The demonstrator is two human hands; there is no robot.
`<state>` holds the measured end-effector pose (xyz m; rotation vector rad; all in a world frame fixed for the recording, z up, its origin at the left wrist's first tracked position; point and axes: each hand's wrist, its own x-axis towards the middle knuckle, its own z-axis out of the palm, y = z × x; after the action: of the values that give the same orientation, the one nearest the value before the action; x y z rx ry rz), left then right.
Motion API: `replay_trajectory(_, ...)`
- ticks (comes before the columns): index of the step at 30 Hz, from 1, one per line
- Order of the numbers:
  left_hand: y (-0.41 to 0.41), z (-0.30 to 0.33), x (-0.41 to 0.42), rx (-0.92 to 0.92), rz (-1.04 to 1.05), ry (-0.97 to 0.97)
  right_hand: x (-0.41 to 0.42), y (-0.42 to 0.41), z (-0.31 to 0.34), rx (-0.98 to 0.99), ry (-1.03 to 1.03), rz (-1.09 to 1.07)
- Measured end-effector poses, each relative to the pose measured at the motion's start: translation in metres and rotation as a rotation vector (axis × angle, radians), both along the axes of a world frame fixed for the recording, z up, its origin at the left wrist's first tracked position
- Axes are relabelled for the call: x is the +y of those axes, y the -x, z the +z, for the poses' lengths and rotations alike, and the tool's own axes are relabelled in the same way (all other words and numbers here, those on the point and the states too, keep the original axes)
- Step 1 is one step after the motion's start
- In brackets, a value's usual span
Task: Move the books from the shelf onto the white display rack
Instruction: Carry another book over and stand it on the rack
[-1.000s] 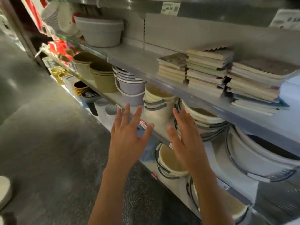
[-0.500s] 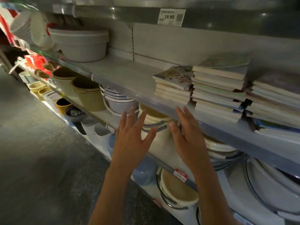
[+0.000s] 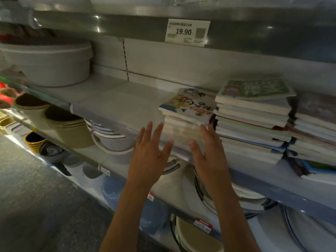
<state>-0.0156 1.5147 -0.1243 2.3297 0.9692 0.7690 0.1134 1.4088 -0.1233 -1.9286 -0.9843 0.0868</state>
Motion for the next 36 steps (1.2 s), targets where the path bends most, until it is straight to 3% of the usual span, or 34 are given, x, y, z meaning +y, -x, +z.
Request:
replay_trajectory(11, -0.059, 0.015, 0.105, -0.069, -0.212, 0.076, 0.079, -0.011, 0.004, -0.199, 0.029, -0.337)
replay_trajectory(19, -0.107, 0.009, 0.145, -0.162, -0.304, 0.237, 0.112, -0.028, 0.008, -0.154, 0.074, -0.529)
replay_trajectory(29, -0.12, 0.004, 0.147, -0.287, -0.29, 0.249, 0.121, -0.041, 0.009, -0.215, 0.203, -0.548)
replay_trajectory(36, -0.086, 0.006, 0.149, -0.34, -0.336, 0.34, 0.113, -0.008, 0.006, -0.276, 0.081, -0.547)
